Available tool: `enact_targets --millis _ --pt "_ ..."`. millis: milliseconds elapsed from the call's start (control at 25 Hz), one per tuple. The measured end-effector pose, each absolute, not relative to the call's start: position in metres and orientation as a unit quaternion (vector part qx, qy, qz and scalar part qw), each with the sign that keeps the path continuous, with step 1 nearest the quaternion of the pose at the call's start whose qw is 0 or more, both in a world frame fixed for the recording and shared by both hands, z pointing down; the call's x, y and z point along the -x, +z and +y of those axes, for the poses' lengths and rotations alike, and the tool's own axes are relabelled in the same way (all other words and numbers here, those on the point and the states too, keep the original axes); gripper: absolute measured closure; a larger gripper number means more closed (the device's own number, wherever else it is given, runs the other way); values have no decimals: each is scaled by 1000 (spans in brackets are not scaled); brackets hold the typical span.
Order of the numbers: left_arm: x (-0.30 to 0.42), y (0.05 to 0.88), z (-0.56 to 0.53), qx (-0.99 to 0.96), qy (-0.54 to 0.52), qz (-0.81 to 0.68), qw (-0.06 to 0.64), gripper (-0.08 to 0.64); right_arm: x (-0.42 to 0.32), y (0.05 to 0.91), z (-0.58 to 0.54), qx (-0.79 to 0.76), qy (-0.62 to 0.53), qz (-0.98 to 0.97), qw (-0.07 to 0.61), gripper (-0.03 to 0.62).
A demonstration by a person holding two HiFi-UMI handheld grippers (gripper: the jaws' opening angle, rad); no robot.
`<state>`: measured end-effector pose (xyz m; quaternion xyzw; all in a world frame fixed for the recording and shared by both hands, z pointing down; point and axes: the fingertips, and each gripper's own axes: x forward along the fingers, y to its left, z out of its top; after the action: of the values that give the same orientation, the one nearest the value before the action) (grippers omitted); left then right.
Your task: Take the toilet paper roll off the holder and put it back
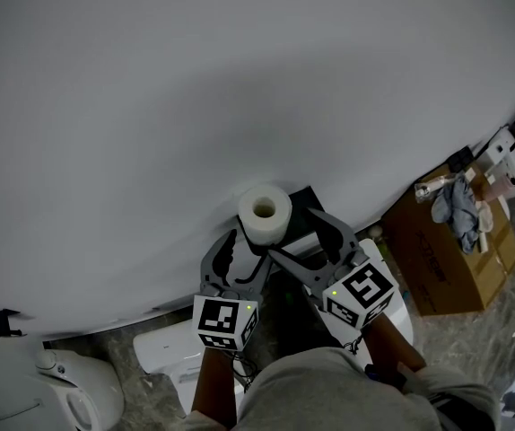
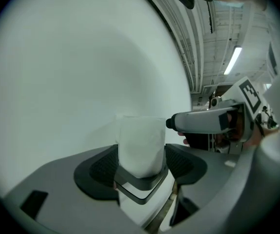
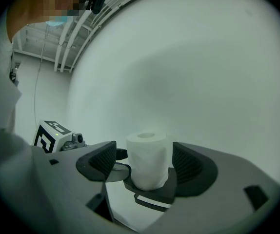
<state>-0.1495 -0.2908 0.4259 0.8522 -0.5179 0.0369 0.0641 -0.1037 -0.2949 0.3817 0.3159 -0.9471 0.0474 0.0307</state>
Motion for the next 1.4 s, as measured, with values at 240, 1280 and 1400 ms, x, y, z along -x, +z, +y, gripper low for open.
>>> enact_targets --millis 240,1280,1400 --pt "145 429 -300 -861 43 -503 66 239 114 388 -305 -314 52 -947 47 253" --pt "138 430 -314 -871 78 -484 24 245 130 401 -322 -309 51 -946 86 272" --pt "139 424 -312 -869 75 -488 11 245 130 393 -320 -308 41 -947 75 273"
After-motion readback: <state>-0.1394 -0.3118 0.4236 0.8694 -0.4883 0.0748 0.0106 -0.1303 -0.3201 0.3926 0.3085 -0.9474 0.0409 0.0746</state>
